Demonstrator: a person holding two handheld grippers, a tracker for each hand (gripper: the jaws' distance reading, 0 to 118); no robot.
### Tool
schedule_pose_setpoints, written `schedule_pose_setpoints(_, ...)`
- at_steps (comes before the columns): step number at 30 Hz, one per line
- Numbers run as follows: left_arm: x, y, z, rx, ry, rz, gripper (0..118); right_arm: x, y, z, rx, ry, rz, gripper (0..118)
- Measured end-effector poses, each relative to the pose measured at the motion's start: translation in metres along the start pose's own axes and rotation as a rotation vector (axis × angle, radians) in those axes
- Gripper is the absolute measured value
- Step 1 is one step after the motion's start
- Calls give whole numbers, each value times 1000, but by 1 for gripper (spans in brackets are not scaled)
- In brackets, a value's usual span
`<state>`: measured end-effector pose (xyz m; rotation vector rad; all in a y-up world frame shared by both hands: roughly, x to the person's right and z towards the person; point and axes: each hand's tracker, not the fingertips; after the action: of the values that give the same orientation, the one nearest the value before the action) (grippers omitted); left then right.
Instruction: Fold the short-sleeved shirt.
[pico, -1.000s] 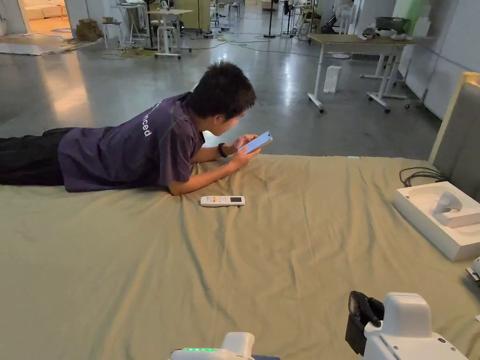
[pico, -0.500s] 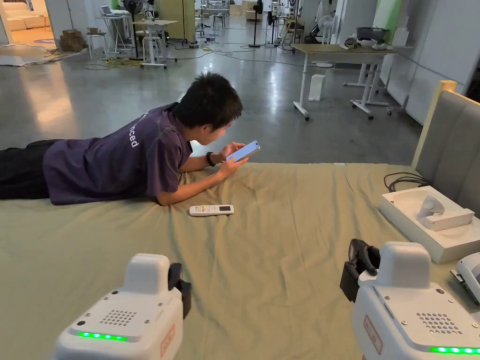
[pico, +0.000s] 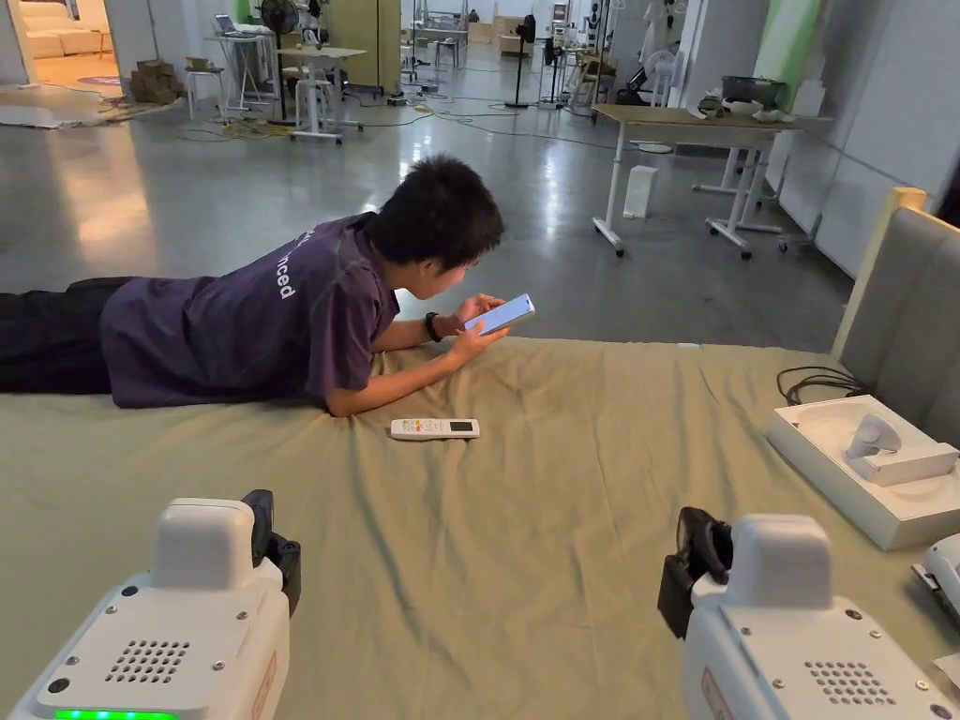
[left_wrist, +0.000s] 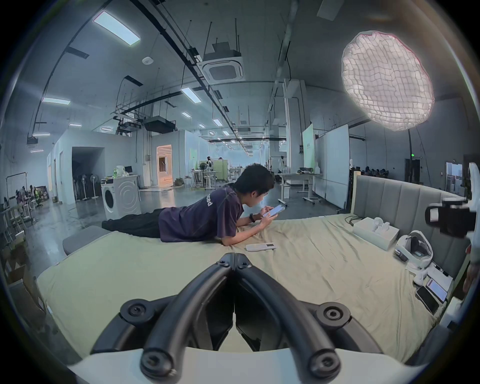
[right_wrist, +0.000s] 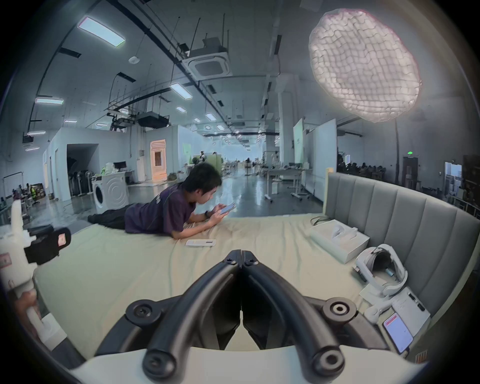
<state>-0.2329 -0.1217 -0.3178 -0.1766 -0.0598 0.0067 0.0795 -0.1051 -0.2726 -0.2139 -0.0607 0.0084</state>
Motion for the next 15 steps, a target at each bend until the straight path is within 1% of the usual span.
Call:
schedule_pose_setpoints(3,-11,-14,5,-39,8,-6,2,-25,-43,3,-114,67,19,0)
schedule_pose_setpoints(5,-18,-25,9,-70,12,-4,2,-42,-77,2,-205,113,6,0)
schedule_pose_setpoints(8,-28,-40,17,-117,12,2,2,-67,-126,-4,-325,146,50,0)
schedule_pose_setpoints(11,-39,-55,23,-160,4,15,2,-78,-160,-16,-390,124,76,0)
schedule_pose_setpoints(13,-46,-64,26,-193,5,27,2,-80,-175,-27,-414,82,98,0)
schedule_pose_setpoints(14,-49,-69,27,-212,-3,38,2,-81,-181,-32,-421,64,124,0)
schedule_pose_setpoints(15,-52,-73,28,-247,-22,59,2,-80,-187,-38,-445,62,111,0)
